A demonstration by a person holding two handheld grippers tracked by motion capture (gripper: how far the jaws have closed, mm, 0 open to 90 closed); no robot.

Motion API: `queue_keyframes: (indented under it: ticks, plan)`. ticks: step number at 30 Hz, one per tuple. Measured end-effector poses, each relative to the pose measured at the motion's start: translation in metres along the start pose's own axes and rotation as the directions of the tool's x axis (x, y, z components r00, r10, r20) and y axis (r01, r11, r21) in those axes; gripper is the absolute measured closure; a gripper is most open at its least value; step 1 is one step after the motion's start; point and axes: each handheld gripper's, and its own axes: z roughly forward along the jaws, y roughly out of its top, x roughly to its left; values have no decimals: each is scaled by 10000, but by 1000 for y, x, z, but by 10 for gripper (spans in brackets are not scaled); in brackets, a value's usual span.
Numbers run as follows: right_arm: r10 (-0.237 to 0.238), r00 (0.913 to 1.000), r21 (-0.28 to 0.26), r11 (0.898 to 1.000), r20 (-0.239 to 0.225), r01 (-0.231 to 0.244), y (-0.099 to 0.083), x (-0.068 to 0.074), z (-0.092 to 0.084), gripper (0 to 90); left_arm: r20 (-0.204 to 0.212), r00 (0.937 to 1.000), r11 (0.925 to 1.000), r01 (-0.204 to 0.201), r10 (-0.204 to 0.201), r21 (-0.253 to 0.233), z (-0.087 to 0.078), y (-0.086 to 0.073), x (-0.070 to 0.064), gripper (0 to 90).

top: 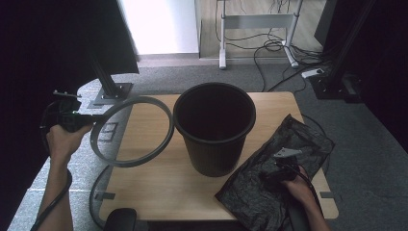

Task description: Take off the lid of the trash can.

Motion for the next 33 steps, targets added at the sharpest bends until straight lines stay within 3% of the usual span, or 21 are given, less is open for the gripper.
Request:
queue_keyframes:
  ticks: [7,16,23,33]
  plan:
    - [-7,10000,4,10000,-1,7,0,0,0,0,103,9999,9998,20,-22,213,23,-14,4,789]
    - [-5,10000,3,10000,-4,5,0,0,0,0,157,9999,9997,-6,3,241,41,-27,7,789]
    - [-3,10000,-4,10000,-2,3,0,0,0,0,319,9993,9993,208,-218,320,63,-43,13,789]
    - [-3,10000,4,10000,-5,3,0,0,0,0,208,9992,9990,344,-350,299,87,-63,21,788]
